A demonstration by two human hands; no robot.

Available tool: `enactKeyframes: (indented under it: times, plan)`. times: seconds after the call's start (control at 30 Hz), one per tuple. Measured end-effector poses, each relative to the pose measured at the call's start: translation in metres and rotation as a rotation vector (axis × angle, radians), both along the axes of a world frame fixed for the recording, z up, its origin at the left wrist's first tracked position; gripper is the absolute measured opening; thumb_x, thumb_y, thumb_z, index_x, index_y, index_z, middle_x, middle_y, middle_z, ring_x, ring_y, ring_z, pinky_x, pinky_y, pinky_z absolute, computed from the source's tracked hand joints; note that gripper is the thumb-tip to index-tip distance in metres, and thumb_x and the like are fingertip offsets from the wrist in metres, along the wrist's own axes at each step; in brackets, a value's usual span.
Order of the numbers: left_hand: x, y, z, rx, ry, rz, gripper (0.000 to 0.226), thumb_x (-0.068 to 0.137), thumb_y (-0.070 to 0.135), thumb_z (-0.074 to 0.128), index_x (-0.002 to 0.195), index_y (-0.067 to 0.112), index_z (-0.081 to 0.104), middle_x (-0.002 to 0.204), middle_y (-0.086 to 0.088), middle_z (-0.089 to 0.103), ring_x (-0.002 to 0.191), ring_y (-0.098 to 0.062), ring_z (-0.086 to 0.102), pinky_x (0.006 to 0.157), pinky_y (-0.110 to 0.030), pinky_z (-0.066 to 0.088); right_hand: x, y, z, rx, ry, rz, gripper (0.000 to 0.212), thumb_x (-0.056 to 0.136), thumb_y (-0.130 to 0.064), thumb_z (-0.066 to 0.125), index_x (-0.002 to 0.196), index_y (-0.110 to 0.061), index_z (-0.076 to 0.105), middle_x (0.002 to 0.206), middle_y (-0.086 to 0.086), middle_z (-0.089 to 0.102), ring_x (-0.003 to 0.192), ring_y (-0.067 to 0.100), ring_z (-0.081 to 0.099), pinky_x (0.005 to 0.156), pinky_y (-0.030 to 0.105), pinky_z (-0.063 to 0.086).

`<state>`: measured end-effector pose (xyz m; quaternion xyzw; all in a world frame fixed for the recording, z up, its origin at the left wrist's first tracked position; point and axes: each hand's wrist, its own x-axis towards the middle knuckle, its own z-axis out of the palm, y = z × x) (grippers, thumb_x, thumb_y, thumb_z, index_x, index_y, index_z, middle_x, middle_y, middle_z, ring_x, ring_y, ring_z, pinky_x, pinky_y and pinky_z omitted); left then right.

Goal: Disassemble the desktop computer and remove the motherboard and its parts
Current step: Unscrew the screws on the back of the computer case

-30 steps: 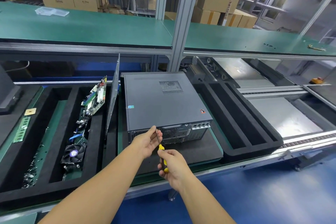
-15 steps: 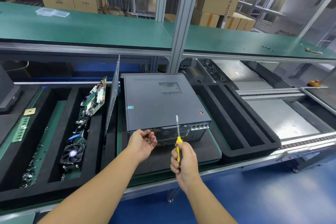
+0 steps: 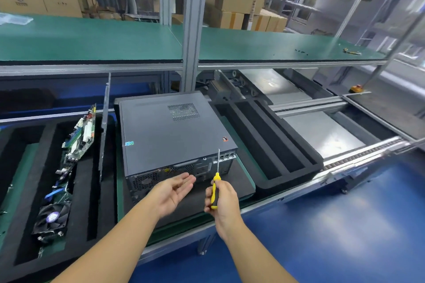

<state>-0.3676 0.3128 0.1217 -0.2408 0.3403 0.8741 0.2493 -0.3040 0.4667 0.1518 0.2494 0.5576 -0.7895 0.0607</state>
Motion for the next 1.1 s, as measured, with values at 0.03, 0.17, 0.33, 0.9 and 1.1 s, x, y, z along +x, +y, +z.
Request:
enactKeyframes:
  times: [0.03, 0.17, 0.33, 0.9, 1.1]
  plan:
    - [-0.001, 0.009, -0.001, -0.011, 0.001, -0.02, 0.025, 0.102, -0.006, 0.037, 0.113, -0.008, 0.06, 0.103, -0.023, 0.073, 0.103, -0.029, 0.068, 0.072, -0.032, 0.062, 0.0, 0.007, 0.0, -0.002, -0.004, -0.017, 0.019, 0.098, -0.026, 0.049, 0.105, -0.012, 0.06, 0.071, 0.004, 0.061, 0.052, 0.014, 0.051, 0.046, 0.027, 0.042]
    - [-0.006, 0.052, -0.002, -0.036, 0.004, -0.082, 0.023, 0.103, -0.003, 0.039, 0.112, -0.01, 0.059, 0.104, -0.025, 0.072, 0.094, -0.025, 0.072, 0.063, -0.028, 0.062, -0.007, 0.042, -0.001, -0.012, -0.011, -0.08, 0.018, 0.097, -0.024, 0.049, 0.104, -0.011, 0.06, 0.069, 0.003, 0.06, 0.051, 0.013, 0.049, 0.046, 0.027, 0.041]
    - [-0.023, 0.109, -0.005, -0.098, 0.0, -0.152, 0.026, 0.106, 0.012, 0.042, 0.106, -0.009, 0.058, 0.097, -0.024, 0.074, 0.078, -0.02, 0.076, 0.058, -0.026, 0.06, -0.023, 0.089, -0.006, -0.011, -0.009, -0.135, 0.018, 0.096, -0.026, 0.05, 0.102, -0.012, 0.059, 0.07, 0.003, 0.06, 0.052, 0.013, 0.049, 0.046, 0.028, 0.041]
    - [-0.143, 0.293, -0.044, -0.391, -0.125, -0.233, 0.036, 0.107, 0.025, 0.038, 0.1, -0.002, 0.06, 0.101, -0.023, 0.069, 0.085, -0.03, 0.069, 0.071, -0.035, 0.056, -0.144, 0.284, -0.038, 0.256, -0.1, -0.091, 0.019, 0.102, -0.03, 0.046, 0.106, -0.013, 0.055, 0.073, 0.001, 0.062, 0.051, 0.011, 0.05, 0.046, 0.025, 0.044]
    - [-0.17, 0.33, -0.067, -0.64, -0.139, -0.337, 0.034, 0.105, 0.032, 0.037, 0.096, 0.006, 0.056, 0.086, -0.009, 0.062, 0.077, -0.02, 0.06, 0.069, -0.029, 0.049, -0.171, 0.325, -0.057, 0.315, -0.132, -0.032, 0.017, 0.101, -0.031, 0.048, 0.105, -0.015, 0.055, 0.073, -0.001, 0.062, 0.05, 0.009, 0.051, 0.048, 0.024, 0.046]
